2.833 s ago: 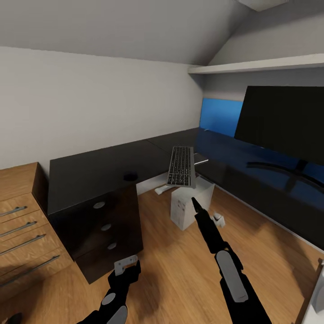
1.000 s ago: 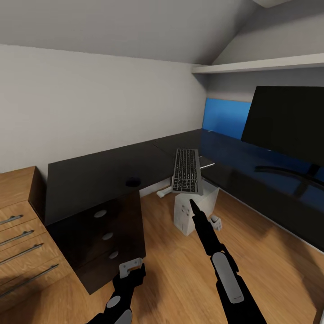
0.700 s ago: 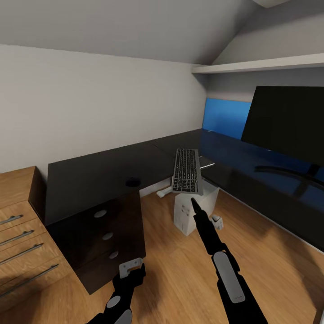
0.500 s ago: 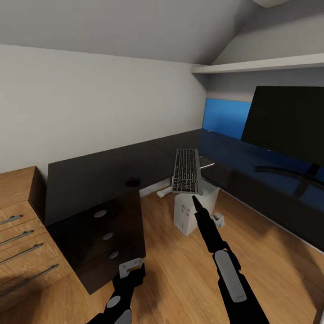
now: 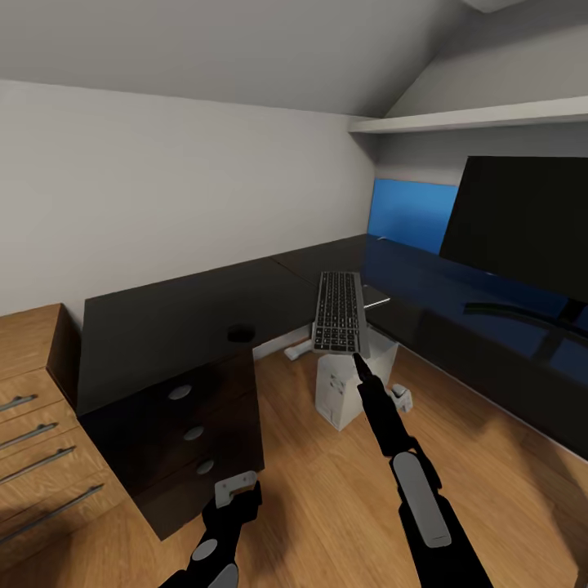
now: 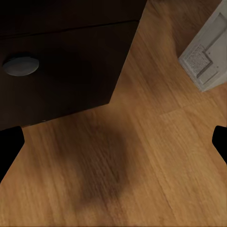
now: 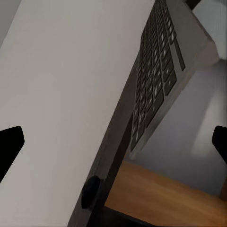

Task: In the bedroom, organize the workspace by keeping the computer under the desk, ensuring the monitor is on the desk, placing the keyboard on the desk next to the monitor, placing the mouse on the desk next to the keyboard, moving the folder from the swivel chair onto the desk next to the mouse, stacking the notebook on top of the folder with the pen on top of the notebook, and positioning the swivel chair next to the desk.

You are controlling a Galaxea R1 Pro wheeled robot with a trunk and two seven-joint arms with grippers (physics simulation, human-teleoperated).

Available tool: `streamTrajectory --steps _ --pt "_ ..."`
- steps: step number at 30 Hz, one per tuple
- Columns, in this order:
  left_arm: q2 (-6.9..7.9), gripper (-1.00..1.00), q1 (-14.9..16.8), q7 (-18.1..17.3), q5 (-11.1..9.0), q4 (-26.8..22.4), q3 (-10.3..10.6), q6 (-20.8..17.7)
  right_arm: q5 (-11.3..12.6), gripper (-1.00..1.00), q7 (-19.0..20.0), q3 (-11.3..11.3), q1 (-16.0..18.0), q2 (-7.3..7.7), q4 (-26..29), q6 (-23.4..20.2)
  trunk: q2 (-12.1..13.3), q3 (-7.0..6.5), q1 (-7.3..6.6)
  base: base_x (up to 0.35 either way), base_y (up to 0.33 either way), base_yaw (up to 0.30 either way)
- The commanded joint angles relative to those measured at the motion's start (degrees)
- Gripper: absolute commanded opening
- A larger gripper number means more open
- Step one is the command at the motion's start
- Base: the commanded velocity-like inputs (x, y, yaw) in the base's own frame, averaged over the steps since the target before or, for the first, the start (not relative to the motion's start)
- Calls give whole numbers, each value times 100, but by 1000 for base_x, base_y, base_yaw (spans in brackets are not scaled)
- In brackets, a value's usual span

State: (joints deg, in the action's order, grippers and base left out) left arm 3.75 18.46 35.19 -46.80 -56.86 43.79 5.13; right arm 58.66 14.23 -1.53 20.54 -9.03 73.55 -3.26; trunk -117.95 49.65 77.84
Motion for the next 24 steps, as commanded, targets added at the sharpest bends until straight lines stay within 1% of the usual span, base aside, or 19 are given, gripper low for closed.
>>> streamTrajectory --steps 1,7,12,19,24 --pt "6 100 9 31 -58 -3 32 54 59 100 27 -42 3 -5 -11 -34 -2 5 0 28 0 0" --pt "2 100 9 31 -57 -1 40 58 64 100 -85 -82 3 -2 -142 -34 -2 5 0 10 0 0" --pt "3 100 9 24 -63 -1 41 53 66 100 -241 -152 3 -5 -251 -37 -2 5 0 142 0 0" --pt "3 100 9 24 -74 9 41 50 74 100 -328 -171 3 -17 -407 -39 -2 5 0 26 5 0" --pt "-4 100 9 30 -68 21 44 53 77 100 -332 -158 3 -26 -419 -37 -2 5 0 122 151 0"
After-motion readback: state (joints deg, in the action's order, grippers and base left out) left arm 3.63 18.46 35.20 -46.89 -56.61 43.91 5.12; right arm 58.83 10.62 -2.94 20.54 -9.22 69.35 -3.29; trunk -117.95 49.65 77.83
